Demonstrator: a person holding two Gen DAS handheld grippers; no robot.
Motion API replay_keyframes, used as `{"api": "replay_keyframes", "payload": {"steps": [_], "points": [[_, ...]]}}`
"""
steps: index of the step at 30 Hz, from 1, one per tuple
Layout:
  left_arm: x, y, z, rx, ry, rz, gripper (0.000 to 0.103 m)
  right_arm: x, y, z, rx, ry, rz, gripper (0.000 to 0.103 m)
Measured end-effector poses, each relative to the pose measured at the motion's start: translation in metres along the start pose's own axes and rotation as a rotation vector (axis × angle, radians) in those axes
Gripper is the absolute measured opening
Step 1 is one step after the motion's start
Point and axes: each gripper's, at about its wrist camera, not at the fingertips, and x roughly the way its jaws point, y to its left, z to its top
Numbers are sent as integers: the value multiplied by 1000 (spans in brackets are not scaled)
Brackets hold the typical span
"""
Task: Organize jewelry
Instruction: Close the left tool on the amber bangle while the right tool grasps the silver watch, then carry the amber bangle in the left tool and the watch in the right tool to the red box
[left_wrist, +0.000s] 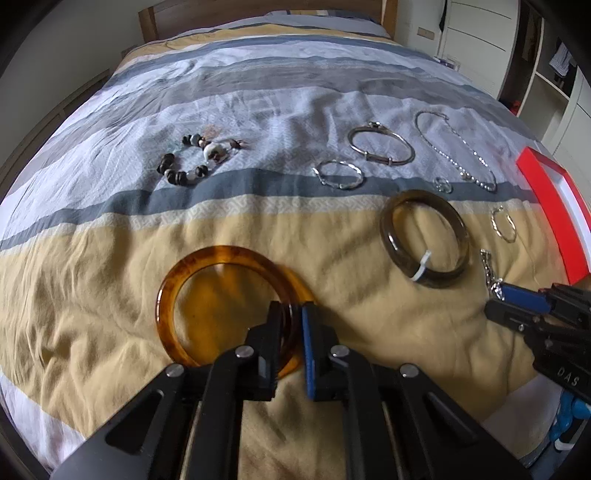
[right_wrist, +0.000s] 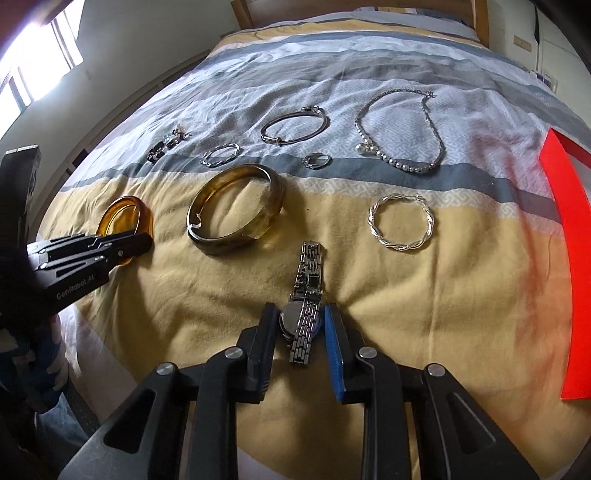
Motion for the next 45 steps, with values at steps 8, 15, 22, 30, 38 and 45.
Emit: {"api": "replay_keyframes", "payload": {"steps": [8, 15, 22, 30, 38, 45], "points": [[-19, -1, -3, -24, -26, 25, 9, -14, 2, -2, -9, -23, 8, 25], [-44, -2, -6, -58, -52, -8, 8, -37, 10, -4, -26, -61, 8, 25], [-72, -8, -8, -62, -83, -54, 8, -63, 16, -5, -36, -106, 6, 25], [-108, -44, 4, -21, -123, -119, 8, -106, 0, -11, -9, -193, -2, 25], [-128, -129, 37, 75, -141, -261, 8, -149, -70, -20, 53, -247, -84, 25], [-126, -221, 69, 164, -130, -395, 8, -172, -158, -22, 92, -240, -215, 25]]}}
